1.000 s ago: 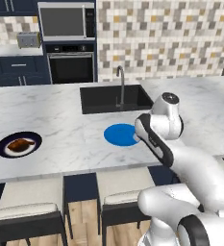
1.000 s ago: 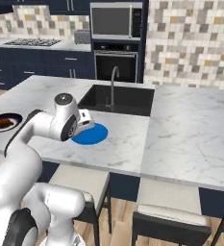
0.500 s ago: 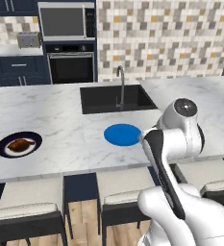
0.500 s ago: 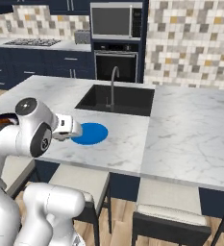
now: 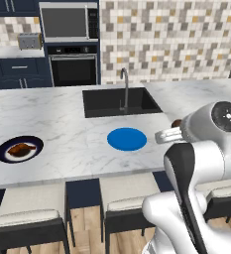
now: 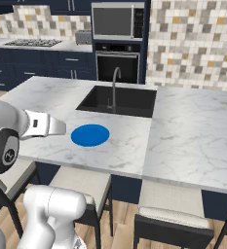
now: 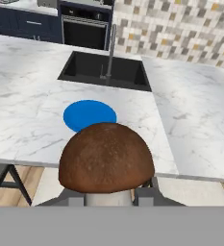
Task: Transport the chicken drumstick and mushroom to the fridge. Place the chicken drumstick on the rack containing meat and place the mushroom on the rack containing the vegetable, ensuring meats and vegetables are on different racks.
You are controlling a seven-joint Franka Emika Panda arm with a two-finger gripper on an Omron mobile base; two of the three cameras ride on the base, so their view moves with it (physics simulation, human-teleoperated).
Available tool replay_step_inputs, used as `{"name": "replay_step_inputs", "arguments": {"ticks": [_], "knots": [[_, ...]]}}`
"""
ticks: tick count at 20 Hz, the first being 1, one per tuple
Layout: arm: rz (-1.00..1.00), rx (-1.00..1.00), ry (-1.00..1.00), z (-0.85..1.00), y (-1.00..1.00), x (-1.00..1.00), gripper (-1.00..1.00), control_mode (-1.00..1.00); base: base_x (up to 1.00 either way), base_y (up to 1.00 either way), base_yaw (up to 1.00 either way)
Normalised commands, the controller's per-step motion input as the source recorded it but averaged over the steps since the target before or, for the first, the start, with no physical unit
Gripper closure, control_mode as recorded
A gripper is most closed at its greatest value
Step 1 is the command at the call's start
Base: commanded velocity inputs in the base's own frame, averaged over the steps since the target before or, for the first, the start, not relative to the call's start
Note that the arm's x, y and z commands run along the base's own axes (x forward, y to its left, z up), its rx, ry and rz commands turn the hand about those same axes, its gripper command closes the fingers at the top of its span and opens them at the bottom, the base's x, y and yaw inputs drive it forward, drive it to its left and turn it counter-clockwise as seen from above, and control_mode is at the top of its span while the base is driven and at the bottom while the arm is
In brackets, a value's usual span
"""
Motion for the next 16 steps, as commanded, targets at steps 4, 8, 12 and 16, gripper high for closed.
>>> {"name": "replay_step_inputs", "arguments": {"ticks": [4, 8, 12, 16], "knots": [[0.0, 0.14, -0.01, 0.37, 0.0, -0.56, 1.0, -1.0, 0.0, 0.0, 0.0], [0.0, 0.22, -0.04, 0.02, -0.01, -0.26, 1.0, -1.0, 0.0, 0.0, 0.0], [0.0, 0.14, -0.08, 0.14, 0.0, -0.36, 1.0, -1.0, 0.0, 0.0, 0.0], [0.0, 0.01, -0.13, 0.19, 0.0, -0.44, 1.0, -1.0, 0.0, 0.0, 0.0]]}}
